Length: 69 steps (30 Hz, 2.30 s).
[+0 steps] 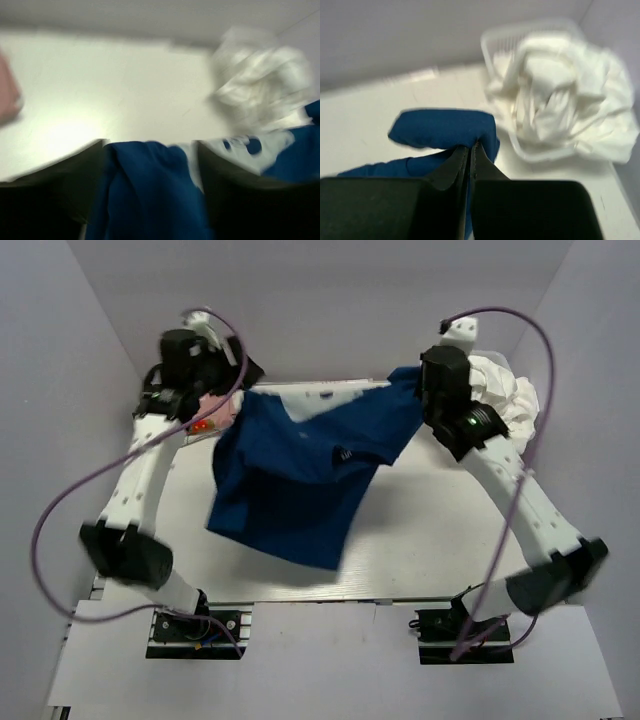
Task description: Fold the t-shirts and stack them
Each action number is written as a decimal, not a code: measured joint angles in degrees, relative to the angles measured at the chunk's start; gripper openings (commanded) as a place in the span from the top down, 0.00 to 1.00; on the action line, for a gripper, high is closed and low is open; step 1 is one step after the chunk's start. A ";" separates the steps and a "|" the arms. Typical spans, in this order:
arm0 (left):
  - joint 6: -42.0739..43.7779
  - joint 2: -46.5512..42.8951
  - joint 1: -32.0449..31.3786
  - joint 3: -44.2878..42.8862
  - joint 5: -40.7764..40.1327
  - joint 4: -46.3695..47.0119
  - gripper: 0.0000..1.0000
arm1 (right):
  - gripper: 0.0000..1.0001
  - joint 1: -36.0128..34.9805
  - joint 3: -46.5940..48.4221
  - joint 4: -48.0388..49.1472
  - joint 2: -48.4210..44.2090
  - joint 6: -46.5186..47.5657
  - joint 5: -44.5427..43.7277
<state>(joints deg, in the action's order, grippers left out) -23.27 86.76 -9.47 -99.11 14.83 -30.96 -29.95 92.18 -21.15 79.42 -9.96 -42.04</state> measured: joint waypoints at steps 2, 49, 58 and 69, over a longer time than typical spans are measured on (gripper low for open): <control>-0.48 7.39 0.04 0.61 -0.44 -3.85 0.00 | 0.97 3.58 -0.44 -4.35 5.84 -2.86 5.38; -10.88 4.81 -0.79 45.33 -4.79 -5.88 0.59 | 0.16 10.69 -24.55 -15.78 15.74 -20.44 21.44; -10.23 10.58 -0.83 42.86 -4.72 -5.49 1.00 | 0.40 13.97 -24.57 -14.29 22.43 -22.08 24.68; -9.53 11.61 -0.87 35.80 -6.80 -5.18 1.00 | 0.72 15.87 -26.95 -8.92 23.91 -22.38 26.53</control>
<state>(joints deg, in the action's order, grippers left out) -32.80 98.37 -10.35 -63.31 8.03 -36.14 -14.09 65.23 -30.06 103.33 -32.34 -15.51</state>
